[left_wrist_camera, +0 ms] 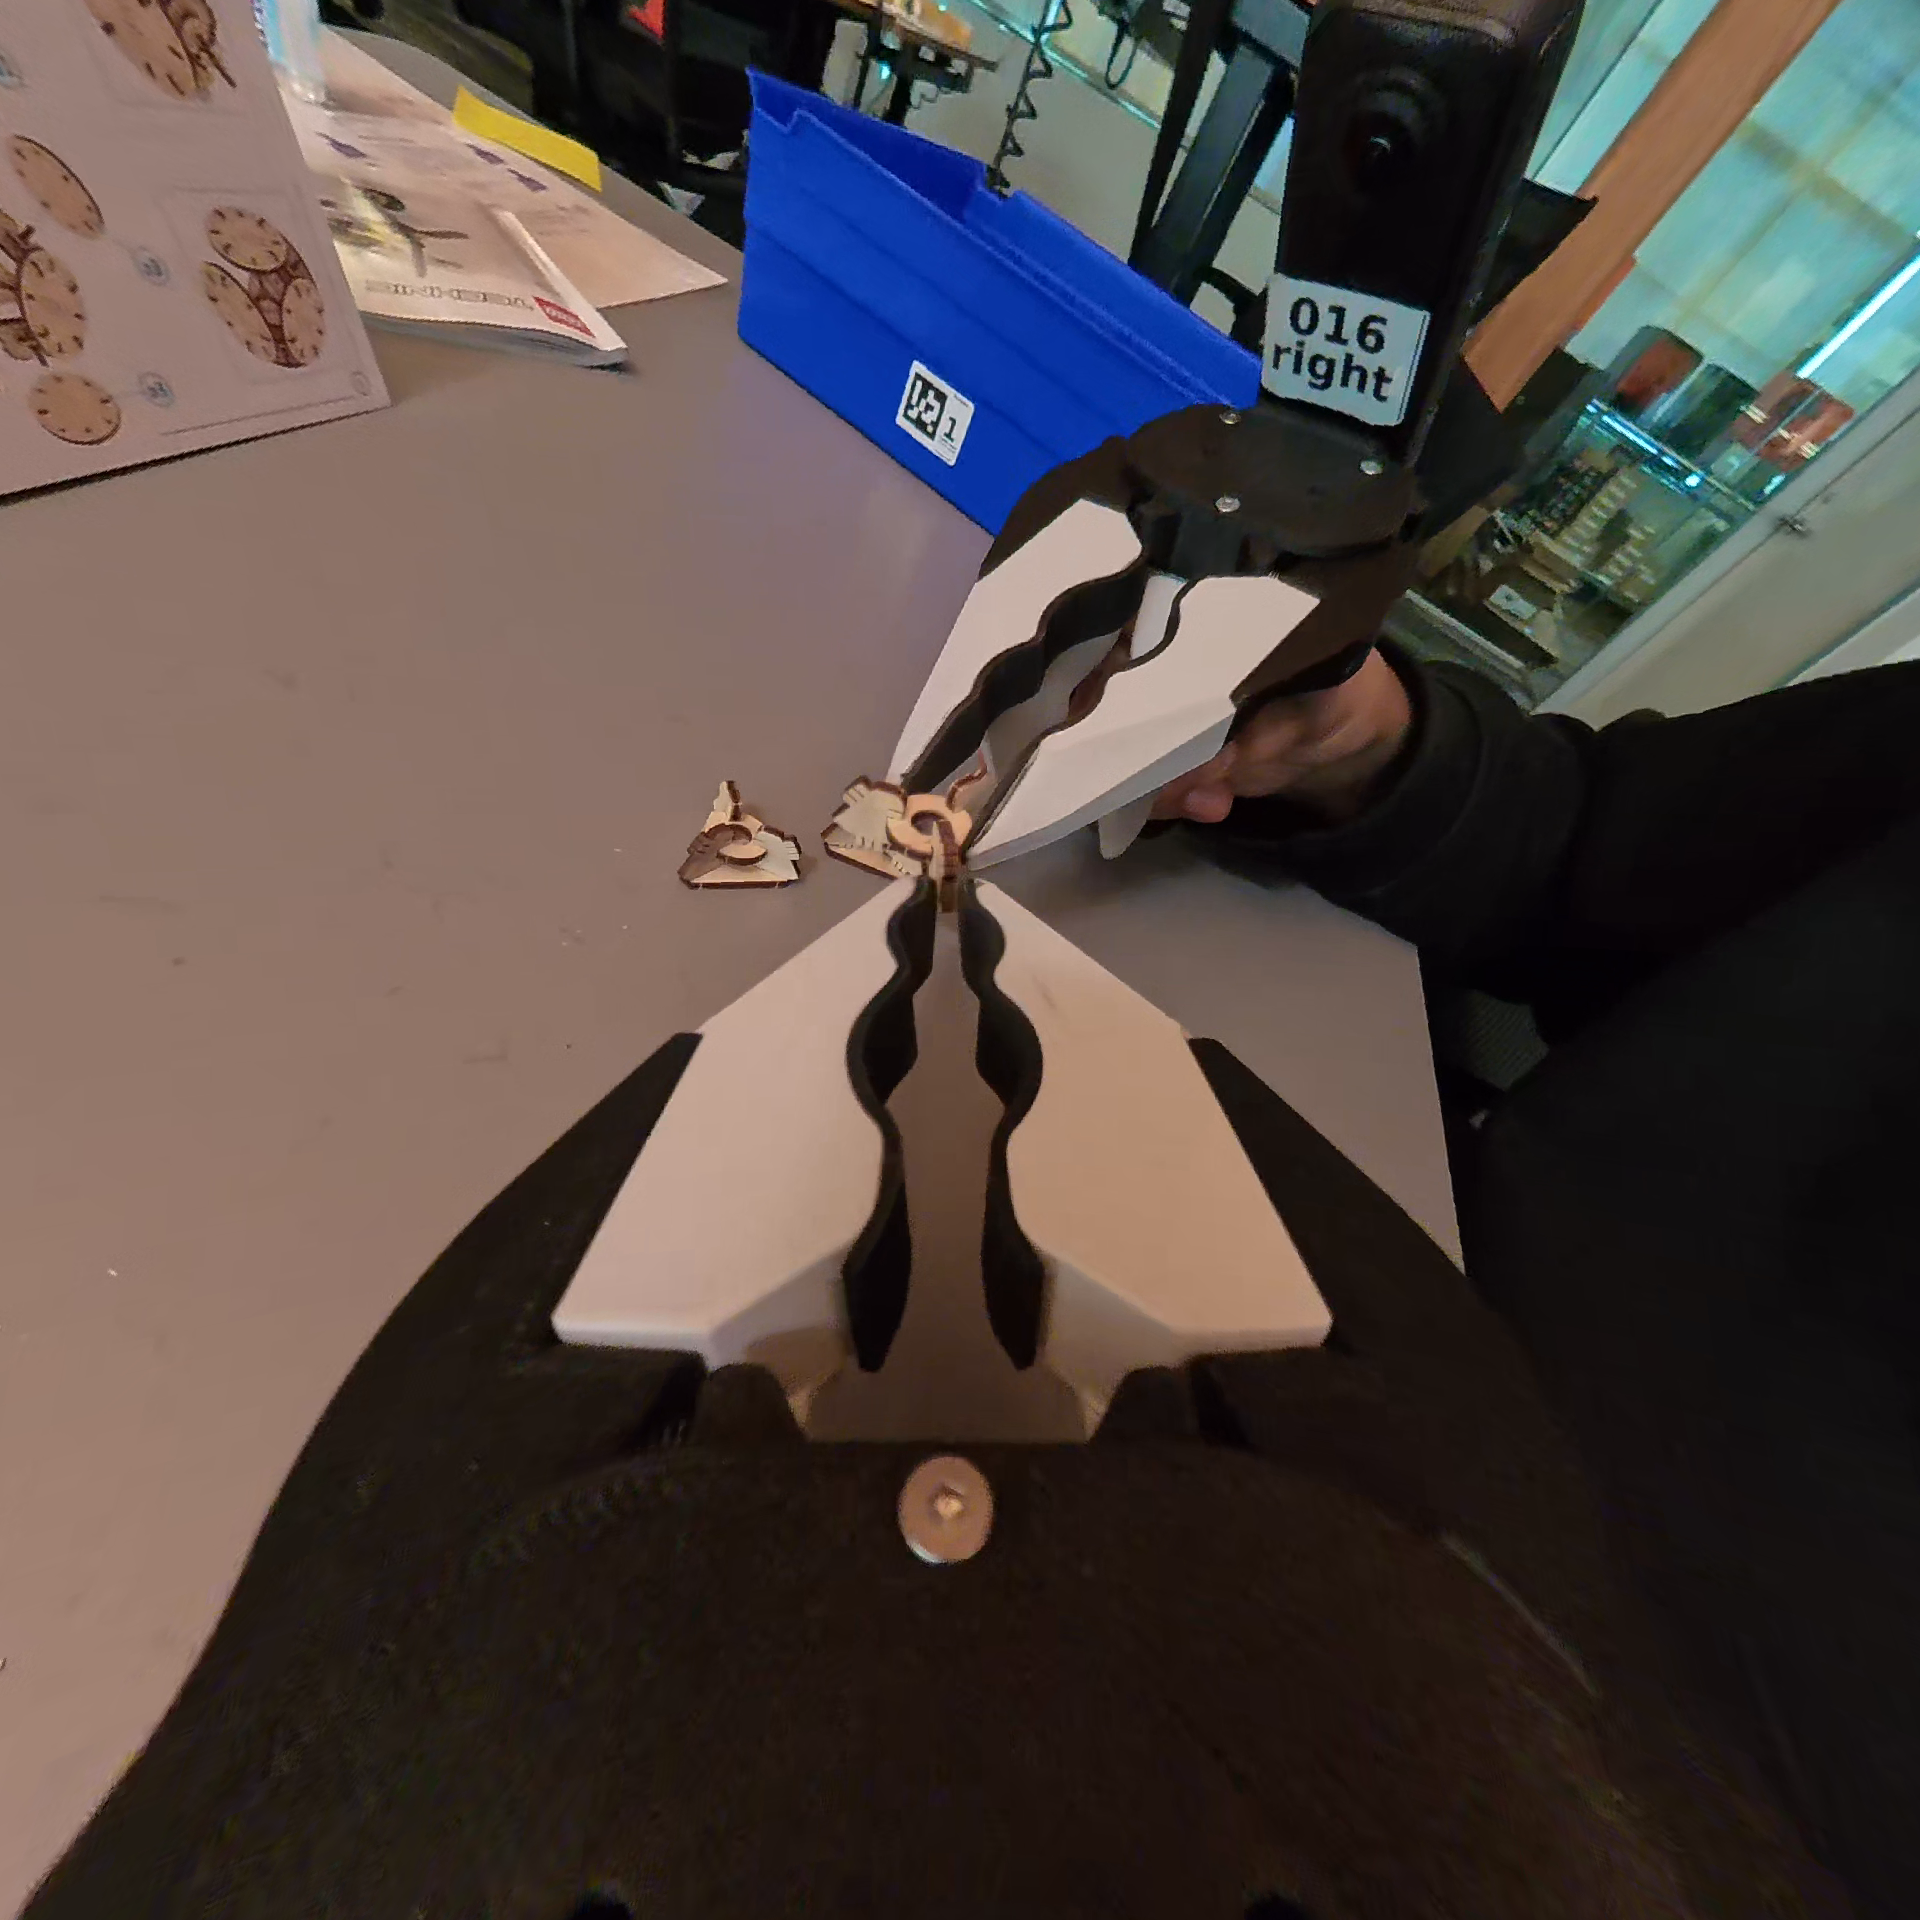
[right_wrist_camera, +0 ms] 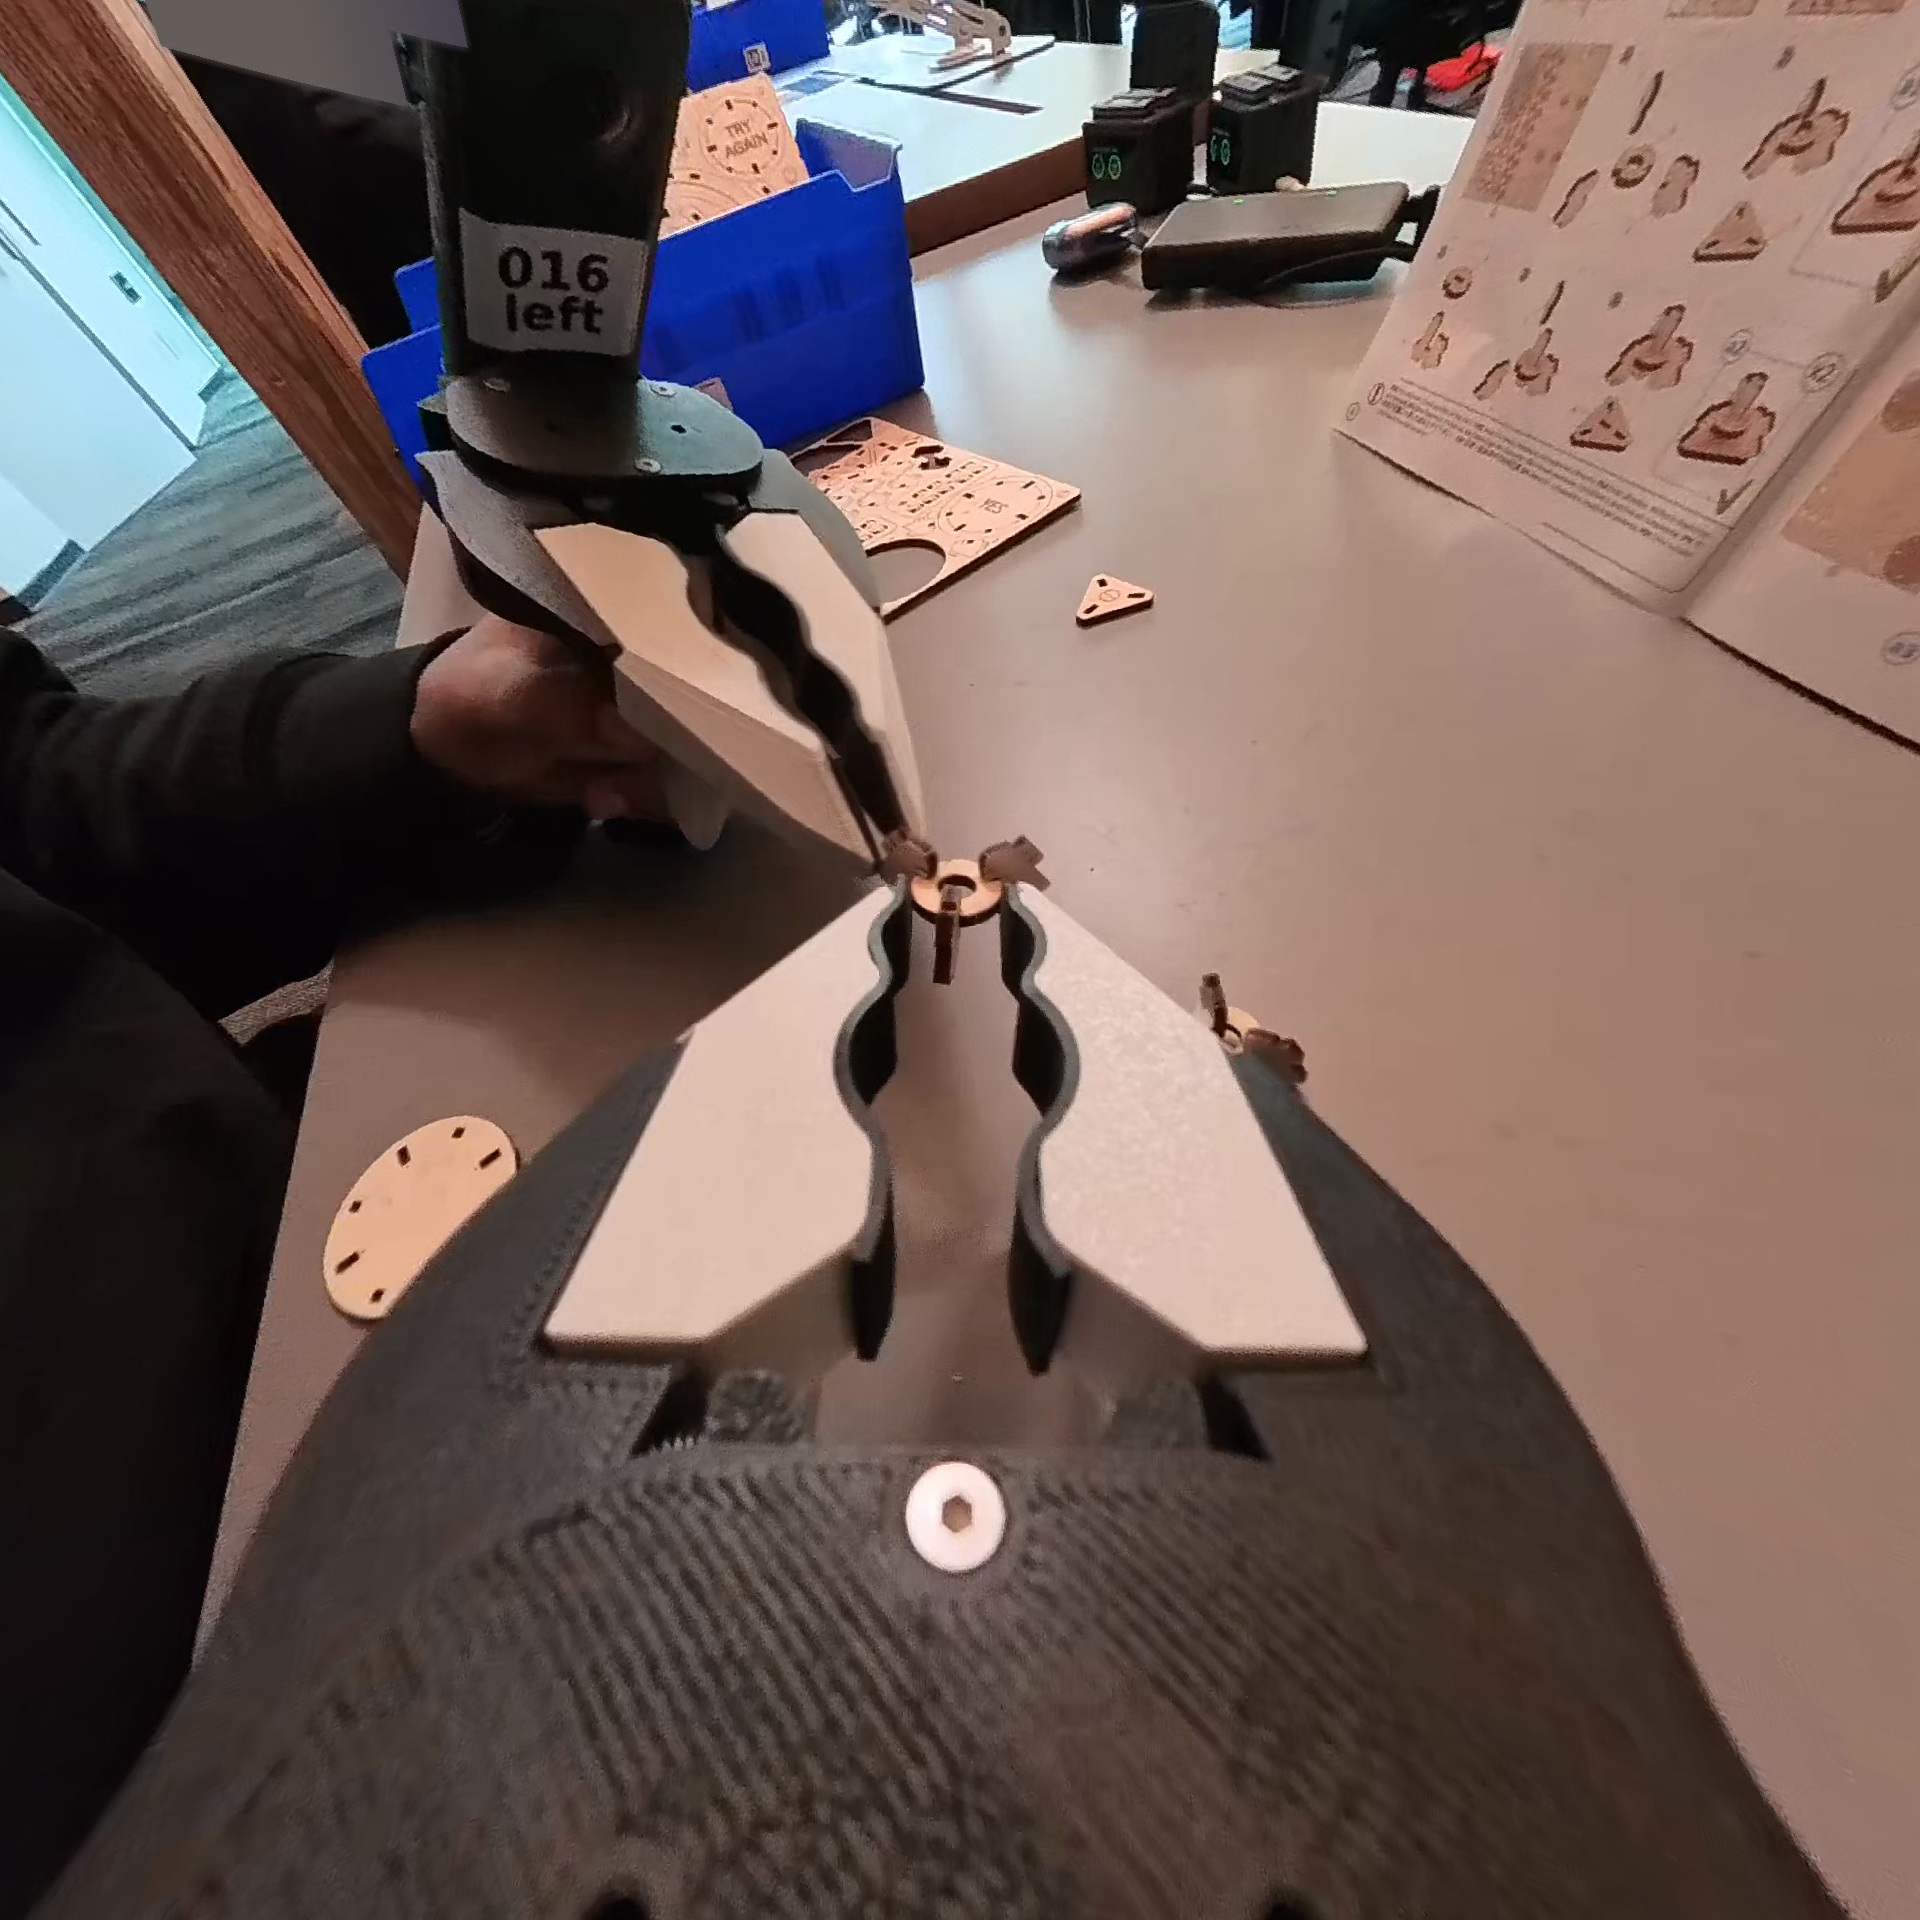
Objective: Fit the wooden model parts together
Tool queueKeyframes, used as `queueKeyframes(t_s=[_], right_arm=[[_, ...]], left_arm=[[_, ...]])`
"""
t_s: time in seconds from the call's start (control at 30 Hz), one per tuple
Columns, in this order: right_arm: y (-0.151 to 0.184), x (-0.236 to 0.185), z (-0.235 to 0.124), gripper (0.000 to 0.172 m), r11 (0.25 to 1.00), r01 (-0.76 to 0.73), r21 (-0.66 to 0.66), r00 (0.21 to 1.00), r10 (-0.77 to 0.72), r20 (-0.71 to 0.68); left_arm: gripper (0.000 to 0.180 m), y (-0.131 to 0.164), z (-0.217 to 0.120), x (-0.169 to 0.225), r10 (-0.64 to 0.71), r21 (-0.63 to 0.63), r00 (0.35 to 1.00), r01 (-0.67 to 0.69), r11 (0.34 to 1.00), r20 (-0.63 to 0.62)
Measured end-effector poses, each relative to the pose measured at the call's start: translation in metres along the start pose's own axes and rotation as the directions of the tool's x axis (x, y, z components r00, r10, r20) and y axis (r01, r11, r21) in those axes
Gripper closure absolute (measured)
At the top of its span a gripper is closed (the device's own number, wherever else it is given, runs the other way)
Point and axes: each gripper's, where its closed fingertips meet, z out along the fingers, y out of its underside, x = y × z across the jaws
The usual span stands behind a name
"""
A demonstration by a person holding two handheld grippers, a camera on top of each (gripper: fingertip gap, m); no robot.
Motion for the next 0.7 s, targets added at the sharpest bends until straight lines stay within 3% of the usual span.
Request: queueKeyframes(t_s=[0.23,0.7], right_arm=[[-0.001,-0.001,0.005,0.157,0.999,-0.015,0.028,0.999,0.016,-0.029],[-0.008,-0.002,0.001,0.157,0.984,-0.158,0.087,0.987,0.16,-0.009]], left_arm=[[0.18,0.001,0.0,-0.003,-0.022,-0.008,0.999,0.023,1.0,0.025],[0.18,-0.009,-0.001,-0.001,0.071,0.02,0.987,-0.075,0.997,0.144]])
